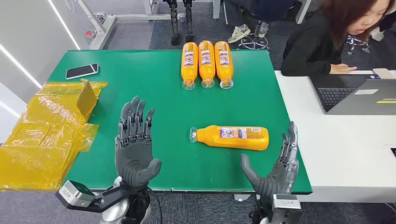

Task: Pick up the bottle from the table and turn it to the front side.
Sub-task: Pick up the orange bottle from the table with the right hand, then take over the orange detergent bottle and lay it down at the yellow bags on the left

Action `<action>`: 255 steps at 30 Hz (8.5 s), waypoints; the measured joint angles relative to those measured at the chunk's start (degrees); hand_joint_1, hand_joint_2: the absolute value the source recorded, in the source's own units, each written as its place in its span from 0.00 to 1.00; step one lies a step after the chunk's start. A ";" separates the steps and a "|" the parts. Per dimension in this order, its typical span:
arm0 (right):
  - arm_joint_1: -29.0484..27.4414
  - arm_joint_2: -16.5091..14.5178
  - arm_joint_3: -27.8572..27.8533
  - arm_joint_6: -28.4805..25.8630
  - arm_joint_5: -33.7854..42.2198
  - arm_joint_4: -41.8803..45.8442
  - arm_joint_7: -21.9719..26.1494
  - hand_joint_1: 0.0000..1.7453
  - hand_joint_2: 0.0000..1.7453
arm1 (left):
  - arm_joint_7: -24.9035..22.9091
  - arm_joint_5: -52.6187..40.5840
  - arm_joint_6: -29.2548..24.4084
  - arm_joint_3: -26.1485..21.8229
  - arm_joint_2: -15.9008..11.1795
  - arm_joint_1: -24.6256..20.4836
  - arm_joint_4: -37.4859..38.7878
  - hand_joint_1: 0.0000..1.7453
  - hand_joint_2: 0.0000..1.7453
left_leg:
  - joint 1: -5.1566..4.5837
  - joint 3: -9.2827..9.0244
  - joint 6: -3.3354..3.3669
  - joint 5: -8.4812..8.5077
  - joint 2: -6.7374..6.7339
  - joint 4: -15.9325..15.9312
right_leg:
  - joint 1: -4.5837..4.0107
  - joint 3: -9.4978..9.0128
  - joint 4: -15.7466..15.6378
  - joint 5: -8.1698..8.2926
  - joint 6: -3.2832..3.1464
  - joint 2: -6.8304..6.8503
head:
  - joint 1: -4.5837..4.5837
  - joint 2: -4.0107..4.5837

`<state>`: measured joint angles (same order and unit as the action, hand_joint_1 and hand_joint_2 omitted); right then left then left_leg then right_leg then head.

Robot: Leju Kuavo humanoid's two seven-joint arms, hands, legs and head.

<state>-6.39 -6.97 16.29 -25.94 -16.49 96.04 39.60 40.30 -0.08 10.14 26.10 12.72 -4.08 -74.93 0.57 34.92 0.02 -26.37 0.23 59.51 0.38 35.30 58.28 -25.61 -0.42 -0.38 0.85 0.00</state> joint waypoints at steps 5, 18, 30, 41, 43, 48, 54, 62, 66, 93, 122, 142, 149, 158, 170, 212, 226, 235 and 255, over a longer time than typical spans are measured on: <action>0.00 0.00 -0.01 0.02 -0.10 0.00 0.00 0.00 1.00 | 0.00 0.05 0.04 0.00 0.01 0.05 0.01 0.00 1.00 | 0.00 0.00 0.00 0.00 0.00 0.00 | 0.00 0.00 0.00 0.00 0.00 0.00 | 0.00 0.00; -0.02 0.11 -0.01 0.08 -1.60 0.01 0.01 0.00 1.00 | 0.00 1.63 1.55 -0.04 0.12 0.10 1.35 0.00 1.00 | 0.00 0.00 0.00 0.00 0.00 0.00 | 0.00 0.00 0.00 0.00 0.00 0.00 | 0.00 0.00; 2.88 1.55 -0.03 0.18 -25.25 -1.04 -11.24 0.00 1.00 | 0.00 1.12 1.73 -0.04 0.68 0.05 2.21 0.00 1.00 | 0.00 0.00 0.01 0.01 -0.01 0.01 | 0.00 0.00 0.00 0.01 0.00 -0.02 | -0.01 0.00; 13.06 10.36 -0.40 -2.67 -56.85 -9.96 -25.58 0.00 1.00 | 0.00 1.07 3.50 -0.07 1.02 0.06 2.62 0.00 1.00 | -0.02 0.01 0.03 0.02 -0.01 0.06 | 0.02 -0.02 -0.01 0.06 0.03 -0.01 | -0.01 0.00; 15.71 12.60 -0.46 -2.47 -57.69 -12.23 -26.69 0.00 1.00 | 0.00 1.08 3.69 -0.07 0.94 0.13 2.62 0.00 1.00 | -0.02 0.02 0.03 0.02 0.00 0.07 | 0.02 -0.03 -0.01 0.08 0.05 -0.01 | -0.01 0.00; 22.75 16.50 -0.24 2.42 -53.93 -18.03 -26.92 0.00 1.00 | 0.00 1.07 3.92 -0.07 0.87 0.34 2.62 0.00 1.00 | -0.02 0.03 0.09 0.06 0.00 0.08 | 0.02 -0.04 0.01 0.10 0.04 0.00 | 0.00 0.00; 36.31 18.21 2.70 12.79 -46.62 -30.60 -24.31 0.00 1.00 | 0.00 0.90 4.30 -0.07 0.87 0.38 2.63 0.00 1.00 | -0.01 -0.01 0.03 0.15 -0.07 0.08 | 0.02 -0.02 0.03 0.15 0.00 -0.07 | -0.01 0.00; 49.89 18.20 8.20 35.06 -37.64 -48.89 -17.92 0.00 1.00 | 0.00 0.93 5.01 -0.07 0.85 0.33 3.10 0.00 1.00 | 0.00 0.04 0.00 0.19 0.09 0.08 | 0.00 -0.02 0.06 0.16 -0.01 0.06 | 0.00 0.00; 55.55 17.80 11.76 42.28 -36.65 -56.58 -16.56 0.00 1.00 | 0.00 1.22 4.97 -0.07 0.85 0.21 3.49 0.00 1.00 | 0.00 0.06 0.00 0.19 0.10 0.08 | 0.01 -0.02 0.05 0.16 -0.01 0.06 | 0.00 0.00; 59.66 14.34 32.89 51.20 -34.08 -73.72 -17.29 0.00 1.00 | 0.00 4.07 4.00 -0.07 0.84 0.00 5.23 0.00 1.00 | 0.00 0.01 0.00 0.19 0.07 0.09 | 0.00 -0.02 0.00 0.16 0.00 0.03 | -0.01 0.00; 54.78 14.76 33.85 23.39 -22.39 -67.28 -16.07 1.00 1.00 | 0.00 2.14 4.21 -0.82 0.89 1.61 5.86 0.00 1.00 | 0.02 -0.58 0.00 0.17 0.02 0.07 | -0.02 -0.58 -0.01 0.18 0.03 -0.02 | -0.02 0.00; 22.68 21.46 24.60 9.81 -32.36 -13.89 -22.72 1.00 1.00 | 0.00 0.92 3.64 -1.95 0.90 0.19 6.87 0.00 1.00 | 0.02 -0.15 0.01 -0.01 0.16 0.03 | -0.02 -0.22 -0.02 -0.04 0.04 0.12 | -0.01 0.00; 16.13 20.31 22.23 9.81 -35.55 -7.16 -24.00 1.00 1.00 | 0.00 0.98 5.06 -1.95 1.31 -2.23 9.72 0.00 1.00 | 0.02 -0.15 0.01 -0.01 0.13 0.04 | -0.02 -0.21 -0.02 -0.03 0.04 0.08 | -0.01 0.01; 14.43 17.27 20.85 11.36 -35.86 -5.68 -22.37 1.00 1.00 | 0.00 2.13 8.62 -1.93 1.81 -2.47 10.38 0.00 1.00 | 0.02 -0.15 0.01 0.00 0.11 0.03 | -0.02 -0.20 -0.01 -0.03 0.04 0.06 | -0.02 0.00; 13.50 15.22 21.92 13.91 -32.29 -5.97 -19.35 1.00 1.00 | 0.00 5.06 10.57 0.11 1.40 -1.97 9.11 0.00 1.00 | 0.02 -0.14 0.01 0.00 0.10 0.03 | -0.01 -0.19 -0.02 -0.03 0.04 0.06 | -0.01 0.00; 16.68 11.43 24.61 16.69 -27.31 -10.85 -17.71 0.00 1.00 | 0.00 8.87 10.58 0.85 0.19 -2.82 8.76 1.00 1.00 | 0.02 -0.12 0.01 0.00 0.10 0.03 | -0.02 -0.18 -0.01 -0.03 0.04 0.06 | -0.01 0.00; 17.75 10.36 25.24 13.94 -24.82 -11.34 -16.67 0.00 1.00 | 0.00 5.73 4.12 -0.53 -0.57 -4.16 8.83 1.00 1.00 | 0.02 -0.12 0.01 0.01 0.09 0.02 | -0.02 -0.17 0.00 -0.03 0.04 0.06 | -0.02 0.00; 19.46 10.29 26.91 13.16 -21.84 -12.27 -13.56 0.00 1.00 | 0.00 -1.08 -7.70 -9.50 -3.36 -10.18 8.84 1.00 1.00 | 0.05 -0.13 -0.10 0.11 0.07 0.02 | -0.03 -0.14 0.08 0.01 -0.02 0.04 | -0.02 0.00; 24.74 12.10 30.57 11.91 -15.76 -14.30 -11.91 0.00 1.00 | -9.99 -55.59 -43.77 -5.27 -14.56 -32.73 29.68 0.99 1.00 | 0.03 -0.12 -0.11 0.20 0.05 0.05 | -0.02 -0.08 0.12 0.08 -0.07 0.00 | -0.01 0.00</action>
<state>18.35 5.13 46.87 -14.03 -32.25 81.74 27.70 30.32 -55.67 -33.63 20.83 -1.84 -36.80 -45.24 0.61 34.79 -0.10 -26.18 0.28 59.56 0.37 35.22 58.39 -25.53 -0.49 -0.38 0.84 0.00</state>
